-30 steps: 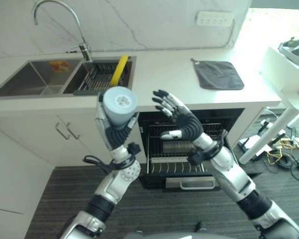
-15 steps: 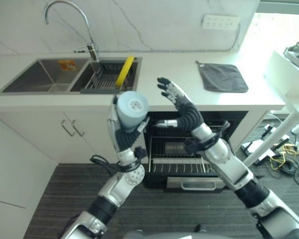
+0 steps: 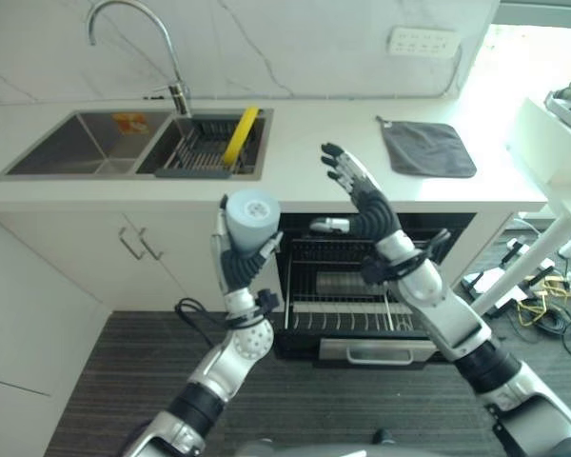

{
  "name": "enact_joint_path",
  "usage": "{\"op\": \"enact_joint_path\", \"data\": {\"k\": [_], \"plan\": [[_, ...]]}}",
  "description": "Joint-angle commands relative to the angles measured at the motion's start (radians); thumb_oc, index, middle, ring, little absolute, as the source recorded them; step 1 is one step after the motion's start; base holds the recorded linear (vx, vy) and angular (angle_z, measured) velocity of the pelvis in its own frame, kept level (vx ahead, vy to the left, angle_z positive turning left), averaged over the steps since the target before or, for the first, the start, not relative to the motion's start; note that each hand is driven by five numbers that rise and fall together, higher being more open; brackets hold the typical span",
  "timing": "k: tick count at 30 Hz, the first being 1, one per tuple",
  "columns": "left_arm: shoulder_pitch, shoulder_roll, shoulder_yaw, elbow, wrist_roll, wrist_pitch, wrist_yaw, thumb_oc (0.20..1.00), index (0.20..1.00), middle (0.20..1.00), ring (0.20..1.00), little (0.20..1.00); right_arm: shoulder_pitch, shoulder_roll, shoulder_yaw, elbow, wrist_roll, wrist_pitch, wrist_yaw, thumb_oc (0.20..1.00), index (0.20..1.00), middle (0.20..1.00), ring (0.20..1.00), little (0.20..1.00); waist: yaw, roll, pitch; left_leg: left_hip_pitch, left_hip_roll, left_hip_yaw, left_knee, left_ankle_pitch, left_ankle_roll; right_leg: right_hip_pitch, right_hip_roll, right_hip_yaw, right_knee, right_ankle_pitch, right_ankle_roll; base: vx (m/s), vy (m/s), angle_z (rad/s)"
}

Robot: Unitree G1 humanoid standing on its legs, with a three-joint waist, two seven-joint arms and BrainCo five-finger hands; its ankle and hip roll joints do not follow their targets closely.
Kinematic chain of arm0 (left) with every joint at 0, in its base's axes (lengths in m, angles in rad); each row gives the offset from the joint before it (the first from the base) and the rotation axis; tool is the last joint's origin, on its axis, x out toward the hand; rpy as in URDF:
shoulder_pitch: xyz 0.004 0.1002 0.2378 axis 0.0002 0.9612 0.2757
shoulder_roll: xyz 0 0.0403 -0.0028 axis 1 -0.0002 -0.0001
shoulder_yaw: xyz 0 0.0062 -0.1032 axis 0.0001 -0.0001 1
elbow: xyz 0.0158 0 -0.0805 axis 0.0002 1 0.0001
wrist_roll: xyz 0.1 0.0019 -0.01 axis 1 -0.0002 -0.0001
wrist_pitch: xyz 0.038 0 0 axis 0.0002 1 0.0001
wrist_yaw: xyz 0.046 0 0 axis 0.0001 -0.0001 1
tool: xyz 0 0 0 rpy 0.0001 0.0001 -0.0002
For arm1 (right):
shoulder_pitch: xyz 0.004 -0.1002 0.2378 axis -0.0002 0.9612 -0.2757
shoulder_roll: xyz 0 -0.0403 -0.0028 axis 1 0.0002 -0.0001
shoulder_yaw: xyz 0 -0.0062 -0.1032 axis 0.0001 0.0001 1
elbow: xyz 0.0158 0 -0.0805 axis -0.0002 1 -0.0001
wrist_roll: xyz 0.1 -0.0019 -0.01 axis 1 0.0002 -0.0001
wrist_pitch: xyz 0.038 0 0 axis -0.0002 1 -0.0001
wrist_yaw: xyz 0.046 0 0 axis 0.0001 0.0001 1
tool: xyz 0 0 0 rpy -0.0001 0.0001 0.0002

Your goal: Place the dishes in the dishwasher.

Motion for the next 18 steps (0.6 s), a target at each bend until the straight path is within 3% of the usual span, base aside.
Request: {"op": "enact_joint_path", "data": {"k": [1,18], "plan": [[-0.109,0.042,-0.039,-0.035,0.076,-0.04,0.025,0.2,0.2,0.2,0.2,0.2,-0.122,0.011,-0.01,0.01,-0.012,-0.016,0.001,1.0,1.0,1.0,1.0,1.0,0.026,-0.034,0.012,-0.006,-0.001,0.008,0.085,-0.091,0.032,0.019,-0.035,0.094,0.13,-0.182,-0.003,0.0,0.0,0.0],[-0.165,0.087,-0.068,-0.024,0.242,0.011,0.056,0.2,0.2,0.2,0.2,0.2,-0.154,-0.028,0.053,0.054,-0.069,0.08,0.107,1.0,1.0,1.0,1.0,1.0,0.022,-0.039,0.009,-0.008,-0.006,0.005,0.084,-0.091,0.037,0.012,-0.035,0.104,0.137,-0.18,-0.001,0.0,0.0,0.0]]}}
